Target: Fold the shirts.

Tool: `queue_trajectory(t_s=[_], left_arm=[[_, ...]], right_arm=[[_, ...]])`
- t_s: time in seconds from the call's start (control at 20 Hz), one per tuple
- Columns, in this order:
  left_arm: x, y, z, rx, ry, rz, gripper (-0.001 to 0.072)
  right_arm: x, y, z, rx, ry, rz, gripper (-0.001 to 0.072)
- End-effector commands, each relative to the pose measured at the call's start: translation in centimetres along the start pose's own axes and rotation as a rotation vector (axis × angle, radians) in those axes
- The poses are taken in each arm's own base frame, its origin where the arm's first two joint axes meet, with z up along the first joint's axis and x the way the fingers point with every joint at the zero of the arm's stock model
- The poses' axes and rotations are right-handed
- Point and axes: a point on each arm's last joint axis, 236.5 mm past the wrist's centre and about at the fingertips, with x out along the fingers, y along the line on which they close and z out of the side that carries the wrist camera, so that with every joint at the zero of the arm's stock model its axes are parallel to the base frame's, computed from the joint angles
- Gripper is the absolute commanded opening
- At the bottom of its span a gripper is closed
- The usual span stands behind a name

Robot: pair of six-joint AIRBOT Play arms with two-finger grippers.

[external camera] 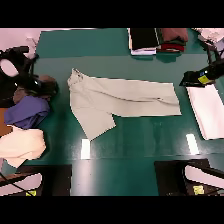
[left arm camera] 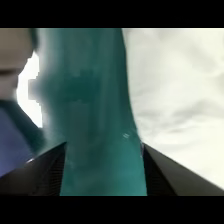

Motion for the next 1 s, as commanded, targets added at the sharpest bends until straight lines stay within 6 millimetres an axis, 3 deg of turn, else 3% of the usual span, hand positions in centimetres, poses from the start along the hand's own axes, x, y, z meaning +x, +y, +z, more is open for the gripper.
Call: queue_trajectory(t_s=[0.0, 0.2, 0.45, 0.6, 0.7, 0.75, 0.8, 0.95], left_arm=[[4.4, -1.6, -4.0, -0.133, 0.030, -0.136, 0.0549], [6.9, -3.6, -6.1, -0.154, 0.032, -0.193, 0.0549], [8.6, -6.9, -6.5, -0.096, 0.014, -0.210, 0.0548], [9.3, -7.1, -7.3, -0.107, 0.052, -0.218, 0.0523], [8.5, -7.5, -6.1, -0.076, 0.038, -0.220, 0.0183], [7.8, -7.7, -5.3, -0.051, 0.027, -0.218, 0.0060], [6.9, -8.1, -4.3, -0.022, 0.011, -0.221, 0.0024], [3.8, -9.0, -1.5, 0.035, -0.070, -0.223, 0.0024]], right_arm=[[0.0, 1.4, -2.0, 0.015, -0.009, 0.056, 0.0387], [-0.3, 3.0, -1.9, 0.013, -0.045, 0.105, 0.0387], [-0.5, 3.4, -1.9, 0.016, -0.042, 0.124, 0.0387], [-0.5, 3.3, -2.5, 0.018, -0.017, 0.123, 0.0387], [-0.6, 2.3, -3.0, 0.036, 0.001, 0.117, 0.0387], [-0.8, 1.4, -3.4, 0.057, 0.016, 0.111, 0.0387], [-1.0, 0.3, -4.1, 0.077, 0.037, 0.106, 0.0387], [0.1, -4.7, -8.4, 0.248, 0.092, 0.077, 0.0388]])
